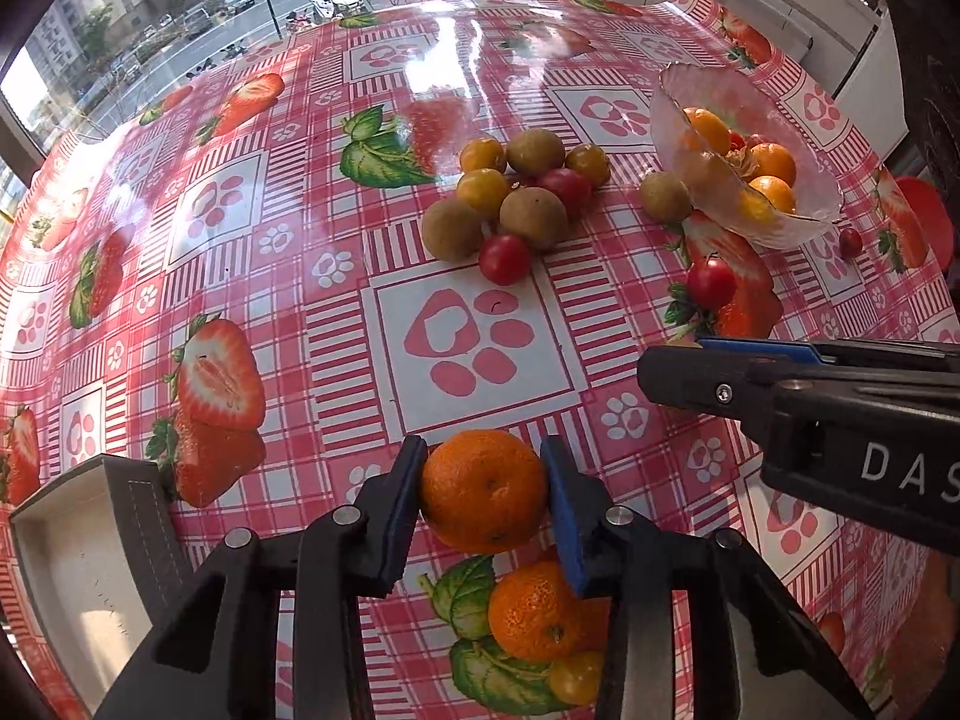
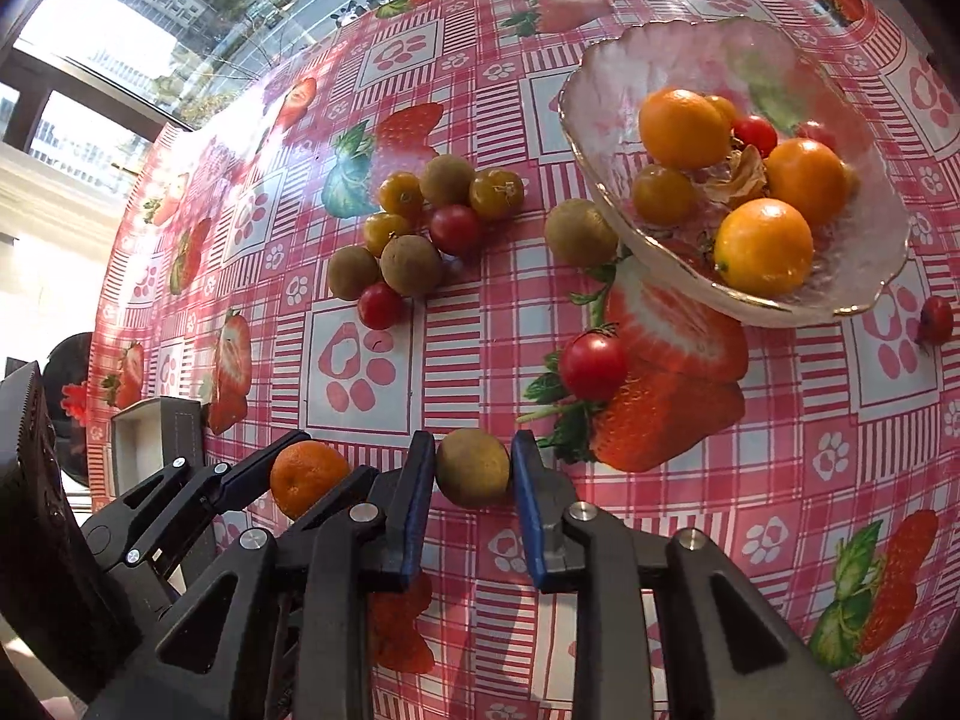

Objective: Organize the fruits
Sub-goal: 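Grasp a mandarin orange with the left tool while the right tool grasps a kiwi, then carry the orange and kiwi into the grey tray and open both tools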

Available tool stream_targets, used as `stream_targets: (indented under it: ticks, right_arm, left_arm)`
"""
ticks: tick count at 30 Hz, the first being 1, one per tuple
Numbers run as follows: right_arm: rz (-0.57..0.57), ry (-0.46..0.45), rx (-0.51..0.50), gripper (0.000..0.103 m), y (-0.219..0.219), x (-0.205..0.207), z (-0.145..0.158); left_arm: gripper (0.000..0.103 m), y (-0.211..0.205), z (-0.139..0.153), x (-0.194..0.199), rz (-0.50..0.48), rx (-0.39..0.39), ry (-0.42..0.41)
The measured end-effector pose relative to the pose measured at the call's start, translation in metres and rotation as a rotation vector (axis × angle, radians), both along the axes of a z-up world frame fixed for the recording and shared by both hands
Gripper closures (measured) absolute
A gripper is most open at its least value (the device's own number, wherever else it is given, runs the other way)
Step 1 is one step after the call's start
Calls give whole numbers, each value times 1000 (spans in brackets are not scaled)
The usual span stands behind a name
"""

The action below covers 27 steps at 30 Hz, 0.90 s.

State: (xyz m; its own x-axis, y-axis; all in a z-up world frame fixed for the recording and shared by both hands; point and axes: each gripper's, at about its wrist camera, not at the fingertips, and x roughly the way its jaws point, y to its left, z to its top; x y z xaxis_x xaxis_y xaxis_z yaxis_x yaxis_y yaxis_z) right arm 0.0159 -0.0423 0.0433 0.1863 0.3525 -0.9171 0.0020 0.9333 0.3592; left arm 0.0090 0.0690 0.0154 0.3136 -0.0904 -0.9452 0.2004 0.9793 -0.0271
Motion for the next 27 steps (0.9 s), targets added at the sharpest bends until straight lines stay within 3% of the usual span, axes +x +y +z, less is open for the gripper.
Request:
stream_targets:
  ticks: [5,27]
  right_arm:
    - [-40,8,31,75,-12,-14,6]
    - [32,14,63,75,31,-40,32]
  left_arm:
    - [62,17,2,-4,59,-72,28]
    - [62,73,52,-49,131,-128,-39]
